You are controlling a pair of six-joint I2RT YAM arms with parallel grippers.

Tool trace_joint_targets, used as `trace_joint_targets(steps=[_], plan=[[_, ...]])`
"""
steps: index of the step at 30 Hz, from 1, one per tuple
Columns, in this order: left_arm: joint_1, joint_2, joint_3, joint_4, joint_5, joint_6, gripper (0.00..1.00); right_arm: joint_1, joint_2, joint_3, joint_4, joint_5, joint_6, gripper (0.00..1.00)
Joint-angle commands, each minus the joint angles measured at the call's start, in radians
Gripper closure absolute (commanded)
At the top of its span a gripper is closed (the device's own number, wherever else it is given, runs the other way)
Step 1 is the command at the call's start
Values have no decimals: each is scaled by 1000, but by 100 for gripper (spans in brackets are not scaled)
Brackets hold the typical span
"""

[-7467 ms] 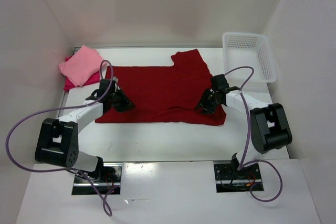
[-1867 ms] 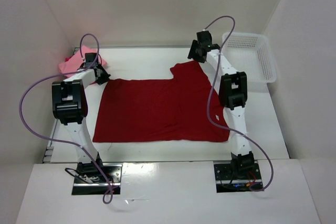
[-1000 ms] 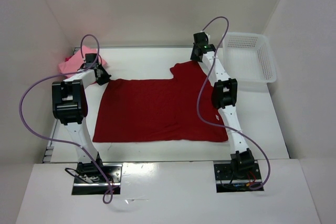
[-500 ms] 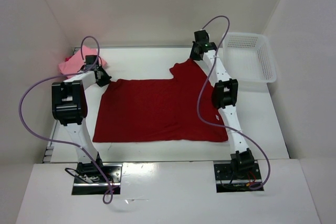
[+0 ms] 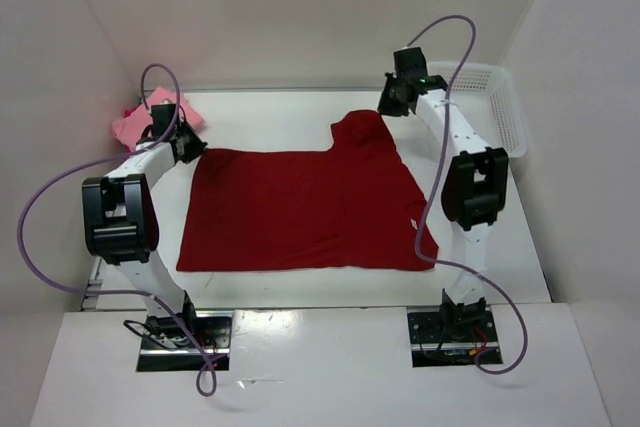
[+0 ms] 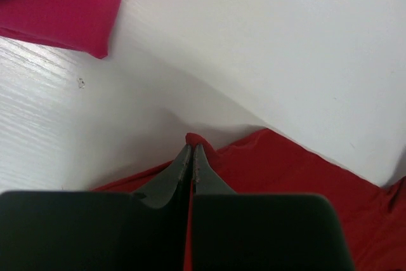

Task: Fold and stack the t-shirts
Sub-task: Grap the side of the flattened tshirt furthest away from the robot with both arms, then fold the other side of the tshirt into a rectangle

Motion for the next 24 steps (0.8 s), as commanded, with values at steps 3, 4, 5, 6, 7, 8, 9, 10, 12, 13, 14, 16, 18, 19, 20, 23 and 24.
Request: trace_joint_targets(steps=[3,4,5,6,7,8,9,10,12,13,14,16,18,19,20,23,24], plan=[[22,-140,-67,7,15,26,100,-52,-258,-357,100,-59,24,100],[22,-156,-82,7,27,26,100,-64,-294,-402,101,-59,24,100],[32,-173,-97,7,27,35,100,-64,-331,-445,113,-59,33,100],[32,-209,-126,-2,27,35,100,-73,-401,-521,122,-59,33,100],[43,-228,-140,-2,27,35,100,-73,-432,-556,122,-68,33,100],[43,-245,-154,-14,27,35,100,-85,-461,-586,122,-68,33,100],[52,-280,-167,-14,27,35,100,-98,-522,-646,113,-78,33,100],[52,-295,-192,-26,27,35,100,-98,-550,-672,113,-78,33,100],[77,-340,-219,-39,38,45,100,-107,-633,-743,75,-78,33,100],[77,-354,-232,-48,47,45,100,-107,-657,-763,59,-62,33,100],[87,-367,-261,-48,56,45,100,-107,-679,-780,39,-62,33,100],[97,-404,-283,-69,56,45,100,-116,-737,-827,-20,-62,33,100],[106,-438,-306,-70,56,45,100,-116,-773,-882,-71,-62,33,100],[115,-449,-323,-82,65,45,100,-116,-805,-901,-83,-62,33,100],[115,-460,-323,-94,66,45,100,-116,-819,-942,-96,-62,33,100],[115,-508,-343,-116,66,45,100,-105,-852,-908,-143,-35,59,100],[115,-518,-357,-131,66,45,100,-105,-852,-895,-160,-35,59,100]])
